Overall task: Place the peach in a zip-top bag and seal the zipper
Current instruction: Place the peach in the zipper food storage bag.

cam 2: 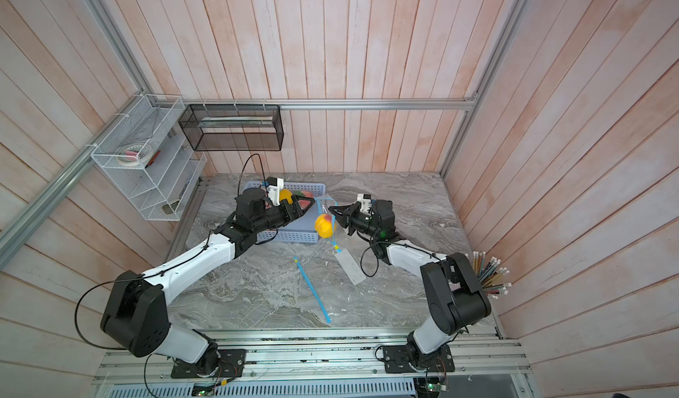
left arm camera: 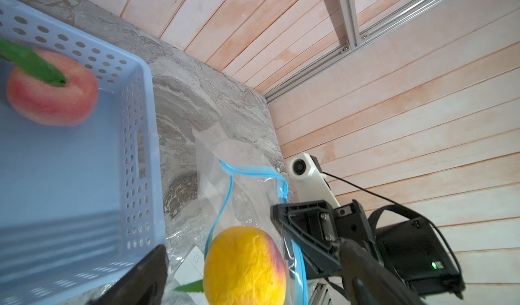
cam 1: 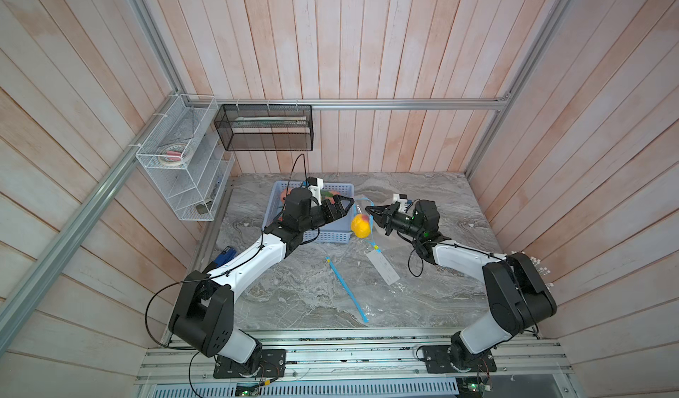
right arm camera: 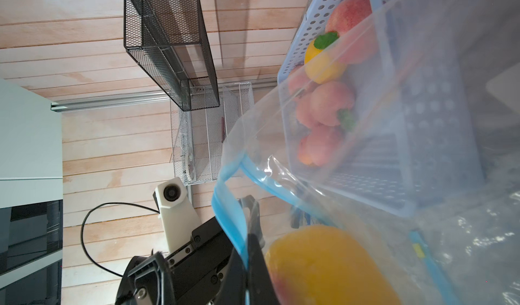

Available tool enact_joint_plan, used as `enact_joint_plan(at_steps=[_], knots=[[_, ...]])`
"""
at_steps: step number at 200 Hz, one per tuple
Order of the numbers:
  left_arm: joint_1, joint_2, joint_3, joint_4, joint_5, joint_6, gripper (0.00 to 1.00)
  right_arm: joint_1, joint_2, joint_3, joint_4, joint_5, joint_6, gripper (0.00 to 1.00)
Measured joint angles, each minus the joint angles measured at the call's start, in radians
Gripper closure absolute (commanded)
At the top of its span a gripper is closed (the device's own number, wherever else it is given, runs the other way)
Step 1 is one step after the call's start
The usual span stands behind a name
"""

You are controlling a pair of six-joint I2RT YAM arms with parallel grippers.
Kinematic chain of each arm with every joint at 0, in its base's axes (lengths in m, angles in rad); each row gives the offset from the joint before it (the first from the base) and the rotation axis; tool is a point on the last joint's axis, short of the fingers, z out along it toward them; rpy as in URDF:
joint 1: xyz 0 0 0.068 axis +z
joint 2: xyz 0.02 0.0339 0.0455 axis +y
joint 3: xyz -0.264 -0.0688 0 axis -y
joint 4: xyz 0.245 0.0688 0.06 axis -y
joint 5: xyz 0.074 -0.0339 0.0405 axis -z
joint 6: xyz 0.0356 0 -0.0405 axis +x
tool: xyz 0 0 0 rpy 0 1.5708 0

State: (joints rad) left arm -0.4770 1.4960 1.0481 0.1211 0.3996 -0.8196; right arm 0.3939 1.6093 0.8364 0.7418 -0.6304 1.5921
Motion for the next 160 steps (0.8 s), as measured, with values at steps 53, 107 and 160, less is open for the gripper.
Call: enact_joint_plan(at_steps=[53, 107, 160], knots=[[-0.023, -0.024, -0.159, 0.071, 0.140, -0.016, 0.27, -0.003, 0.031, 0.031, 0.014, -0.004, 0.003, 1.00], [-0.060, 0.019, -0.160, 0.104, 0.172, -0.003, 0.48, -0.003, 0.031, 0.036, 0.025, -0.019, 0.005, 1.00], [-0.061, 0.090, -0.062, 0.104, 0.168, 0.034, 0.55, -0.003, 0.030, 0.036, 0.016, -0.027, 0.000, 1.00]])
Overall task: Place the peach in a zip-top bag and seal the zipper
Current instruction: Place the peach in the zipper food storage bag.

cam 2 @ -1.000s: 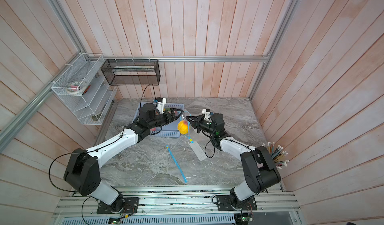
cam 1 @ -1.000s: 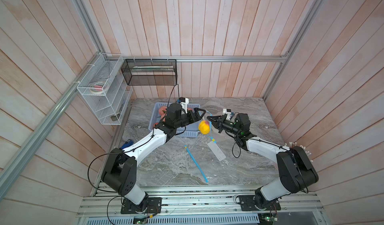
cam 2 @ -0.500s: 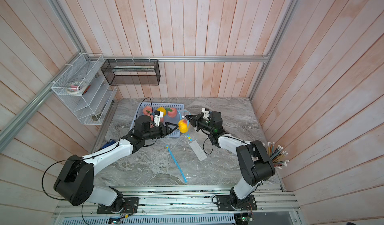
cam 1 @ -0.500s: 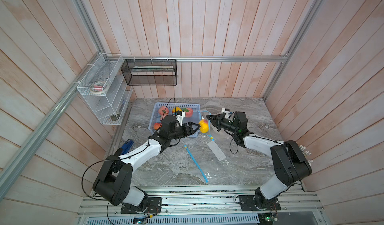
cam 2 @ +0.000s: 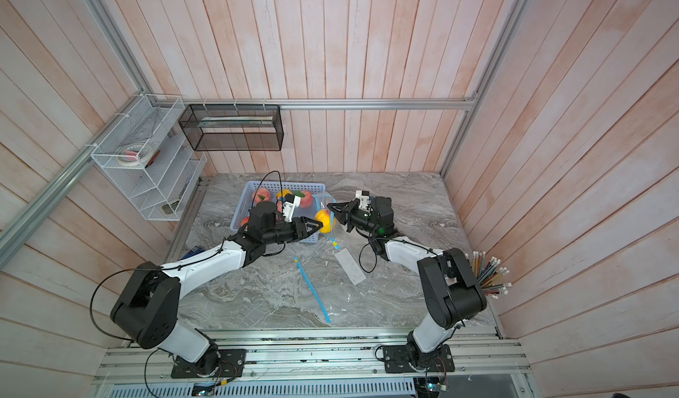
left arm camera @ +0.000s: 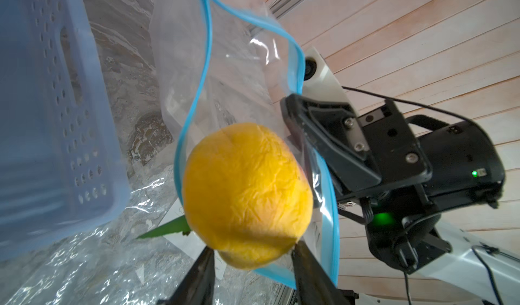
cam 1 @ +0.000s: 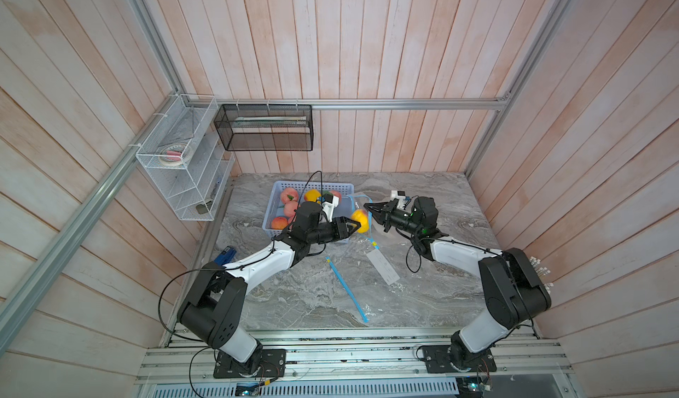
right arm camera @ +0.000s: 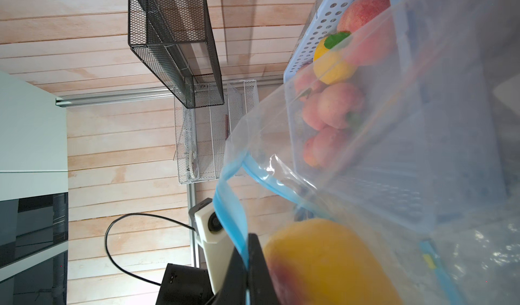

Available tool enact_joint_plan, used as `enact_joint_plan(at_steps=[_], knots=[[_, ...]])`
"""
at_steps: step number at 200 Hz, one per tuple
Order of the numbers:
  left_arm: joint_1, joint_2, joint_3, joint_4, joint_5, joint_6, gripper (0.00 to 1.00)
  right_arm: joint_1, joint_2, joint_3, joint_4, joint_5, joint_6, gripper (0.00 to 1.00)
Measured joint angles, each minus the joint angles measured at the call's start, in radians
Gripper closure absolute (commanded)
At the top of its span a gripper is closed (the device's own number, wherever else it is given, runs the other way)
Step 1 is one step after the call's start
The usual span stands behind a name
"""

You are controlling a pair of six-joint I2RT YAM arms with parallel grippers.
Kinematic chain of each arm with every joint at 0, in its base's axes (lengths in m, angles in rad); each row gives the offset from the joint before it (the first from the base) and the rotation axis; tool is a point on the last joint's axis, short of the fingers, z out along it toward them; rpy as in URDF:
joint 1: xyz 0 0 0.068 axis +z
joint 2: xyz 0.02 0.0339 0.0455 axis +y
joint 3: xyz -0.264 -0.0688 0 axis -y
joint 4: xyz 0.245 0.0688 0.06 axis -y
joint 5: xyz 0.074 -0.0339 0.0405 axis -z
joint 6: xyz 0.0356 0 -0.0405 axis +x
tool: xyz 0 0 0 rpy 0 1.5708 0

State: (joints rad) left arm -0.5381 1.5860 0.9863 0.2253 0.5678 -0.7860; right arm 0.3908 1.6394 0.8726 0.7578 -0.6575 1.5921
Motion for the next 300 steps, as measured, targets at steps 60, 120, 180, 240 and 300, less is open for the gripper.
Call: enact_joint_plan(at_steps=[60, 120, 180, 240, 300], knots=[[-0.019, 0.072, 0.101, -0.030, -0.010, 0.068, 0.58, -0.005, -0.058, 0.048, -0.118, 0.001, -0.085, 1.00], [-0.026, 0.122, 0.212, -0.099, -0.046, 0.138, 0.58, 0.012, -0.129, 0.142, -0.401, 0.048, -0.349, 1.00], [-0.028, 0.159, 0.299, -0.210, -0.111, 0.192, 0.52, 0.026, -0.179, 0.297, -0.785, 0.256, -0.658, 1.00], [-0.028, 0.093, 0.308, -0.225, -0.078, 0.192, 0.30, 0.052, -0.183, 0.462, -1.096, 0.554, -0.919, 1.00], [-0.029, 0.087, 0.268, -0.143, -0.024, 0.141, 0.19, 0.126, -0.163, 0.582, -1.215, 0.689, -1.021, 1.00]])
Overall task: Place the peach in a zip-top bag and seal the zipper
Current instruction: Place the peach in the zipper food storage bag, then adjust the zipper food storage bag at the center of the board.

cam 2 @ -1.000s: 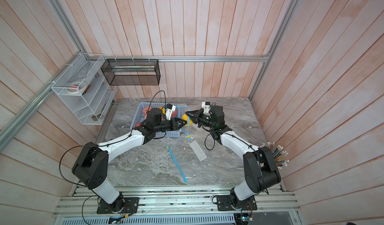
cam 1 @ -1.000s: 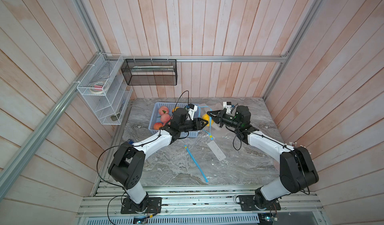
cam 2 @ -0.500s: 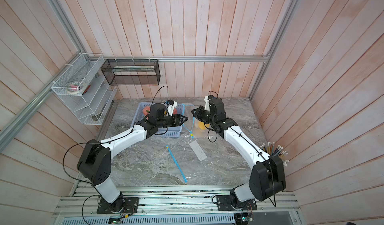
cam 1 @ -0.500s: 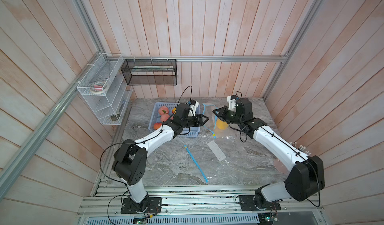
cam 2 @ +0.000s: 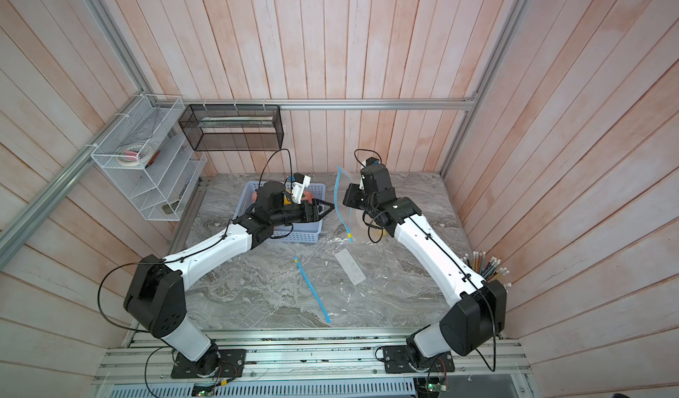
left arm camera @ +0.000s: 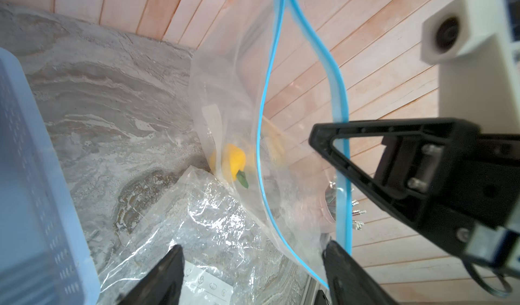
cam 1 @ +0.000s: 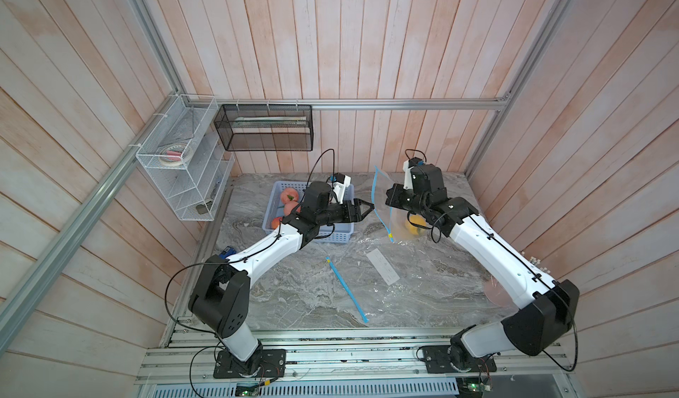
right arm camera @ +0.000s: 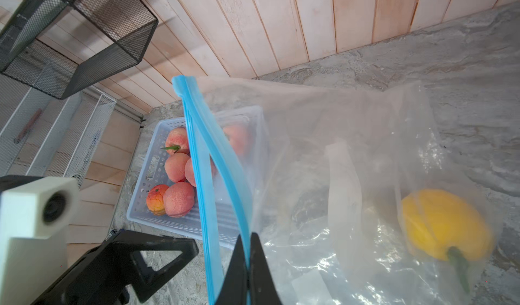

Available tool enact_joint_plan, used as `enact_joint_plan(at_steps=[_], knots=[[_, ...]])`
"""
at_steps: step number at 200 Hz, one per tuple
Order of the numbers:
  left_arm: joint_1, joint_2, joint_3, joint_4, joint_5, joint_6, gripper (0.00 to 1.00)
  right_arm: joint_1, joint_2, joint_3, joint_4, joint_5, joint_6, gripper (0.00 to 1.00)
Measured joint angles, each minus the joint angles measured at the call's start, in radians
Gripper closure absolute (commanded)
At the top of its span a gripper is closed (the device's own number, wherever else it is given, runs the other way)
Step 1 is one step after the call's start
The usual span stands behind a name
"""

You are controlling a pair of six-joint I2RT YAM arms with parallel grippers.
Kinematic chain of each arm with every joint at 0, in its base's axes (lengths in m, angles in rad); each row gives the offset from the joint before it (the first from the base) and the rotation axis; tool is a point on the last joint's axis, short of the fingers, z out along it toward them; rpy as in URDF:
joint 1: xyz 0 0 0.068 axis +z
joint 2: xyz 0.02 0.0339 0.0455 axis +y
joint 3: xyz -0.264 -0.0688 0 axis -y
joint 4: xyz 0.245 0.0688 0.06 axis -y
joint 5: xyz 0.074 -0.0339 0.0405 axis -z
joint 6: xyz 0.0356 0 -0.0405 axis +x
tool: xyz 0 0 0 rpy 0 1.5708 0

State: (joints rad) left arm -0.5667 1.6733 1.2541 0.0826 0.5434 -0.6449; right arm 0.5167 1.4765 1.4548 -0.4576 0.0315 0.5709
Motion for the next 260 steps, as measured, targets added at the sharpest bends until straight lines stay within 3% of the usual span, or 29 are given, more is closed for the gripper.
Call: enact_joint_plan(at_steps=[40, 106, 154, 235, 260], knots=[[-0.005, 0.046, 0.005, 0.016, -0.006, -0.037, 0.21, 0.056, 0.034, 0.040, -0.048, 0.073, -0.032, 1.00], [0.009, 0.108, 0.035, -0.093, -0.216, -0.072, 0.28, 0.106, 0.084, 0.100, -0.163, 0.259, -0.074, 1.00], [0.045, 0.113, 0.035, -0.154, -0.279, -0.064, 0.28, 0.106, 0.098, 0.118, -0.225, 0.417, -0.064, 1.00], [0.102, 0.066, 0.009, -0.164, -0.136, 0.040, 0.04, 0.106, 0.211, 0.146, -0.179, 0.380, -0.068, 1.00], [0.159, -0.011, -0.039, -0.174, -0.173, 0.108, 0.00, 0.106, 0.248, 0.158, -0.154, 0.339, -0.072, 1.00]])
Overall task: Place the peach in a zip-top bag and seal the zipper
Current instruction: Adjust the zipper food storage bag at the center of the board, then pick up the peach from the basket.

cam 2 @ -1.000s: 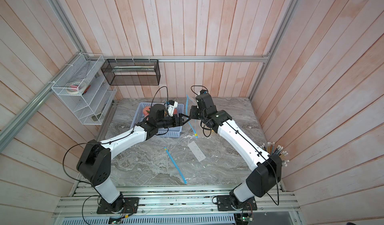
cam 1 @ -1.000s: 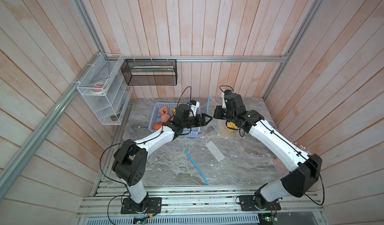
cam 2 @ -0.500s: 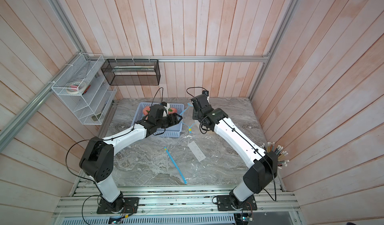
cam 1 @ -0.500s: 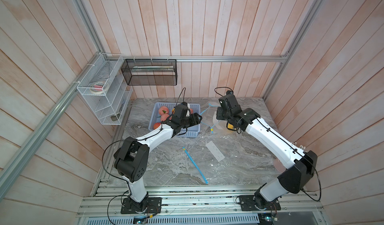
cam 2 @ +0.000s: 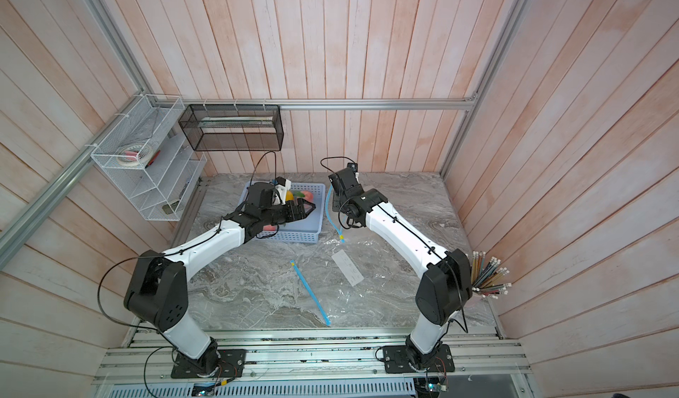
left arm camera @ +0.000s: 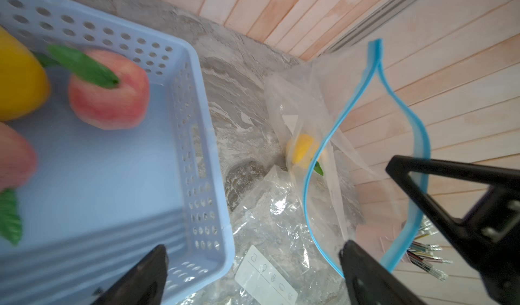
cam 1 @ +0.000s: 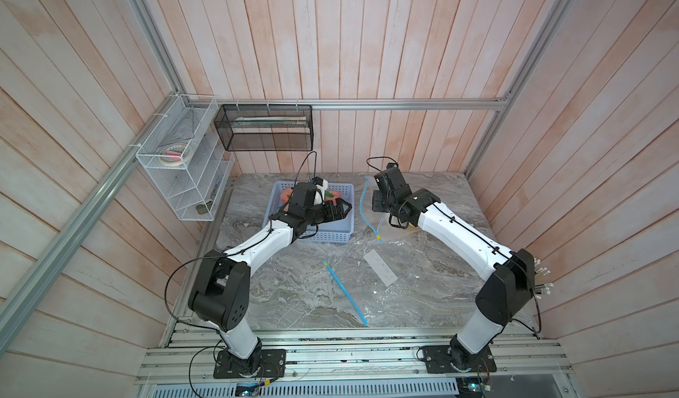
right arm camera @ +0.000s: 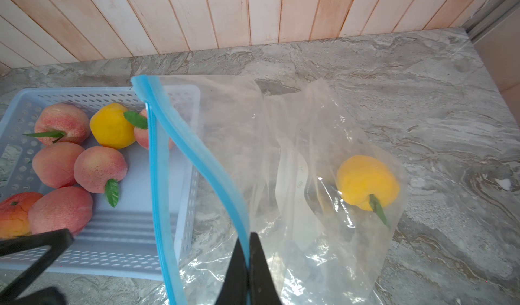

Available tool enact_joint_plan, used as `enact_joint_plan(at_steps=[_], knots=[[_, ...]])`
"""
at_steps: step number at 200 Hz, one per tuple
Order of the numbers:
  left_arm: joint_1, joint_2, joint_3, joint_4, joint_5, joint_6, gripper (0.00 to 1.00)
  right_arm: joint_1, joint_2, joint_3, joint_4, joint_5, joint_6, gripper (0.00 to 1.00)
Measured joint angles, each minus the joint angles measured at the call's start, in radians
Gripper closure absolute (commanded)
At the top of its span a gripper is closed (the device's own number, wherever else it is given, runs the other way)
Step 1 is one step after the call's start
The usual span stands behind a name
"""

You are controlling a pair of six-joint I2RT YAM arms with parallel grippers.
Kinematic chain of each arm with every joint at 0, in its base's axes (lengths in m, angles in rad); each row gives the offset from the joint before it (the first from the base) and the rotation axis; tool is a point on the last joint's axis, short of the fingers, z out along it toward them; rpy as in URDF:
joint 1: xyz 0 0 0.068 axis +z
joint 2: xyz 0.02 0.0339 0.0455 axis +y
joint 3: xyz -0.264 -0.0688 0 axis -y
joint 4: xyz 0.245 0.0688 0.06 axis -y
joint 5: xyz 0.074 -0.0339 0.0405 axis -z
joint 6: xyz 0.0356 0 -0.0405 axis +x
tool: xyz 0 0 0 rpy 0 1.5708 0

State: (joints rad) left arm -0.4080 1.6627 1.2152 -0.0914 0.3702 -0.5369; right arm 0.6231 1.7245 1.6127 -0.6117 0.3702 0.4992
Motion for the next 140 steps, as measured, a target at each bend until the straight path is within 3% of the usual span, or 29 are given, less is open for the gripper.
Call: enact_joint_plan(at_steps=[33, 72, 140], knots=[[0.041, -0.011, 0.005, -0.087, -0.191, 0.112, 0.00, 0.000, 0.032, 0.010, 0.018, -0.040, -0.007, 1.00], [0.047, 0.121, 0.106, -0.284, -0.406, 0.190, 0.00, 0.000, 0.035, 0.010, 0.029, -0.066, -0.007, 1.00], [0.102, 0.285, 0.271, -0.510, -0.492, 0.264, 0.04, 0.000, 0.033, -0.020, 0.060, -0.112, -0.003, 1.00]])
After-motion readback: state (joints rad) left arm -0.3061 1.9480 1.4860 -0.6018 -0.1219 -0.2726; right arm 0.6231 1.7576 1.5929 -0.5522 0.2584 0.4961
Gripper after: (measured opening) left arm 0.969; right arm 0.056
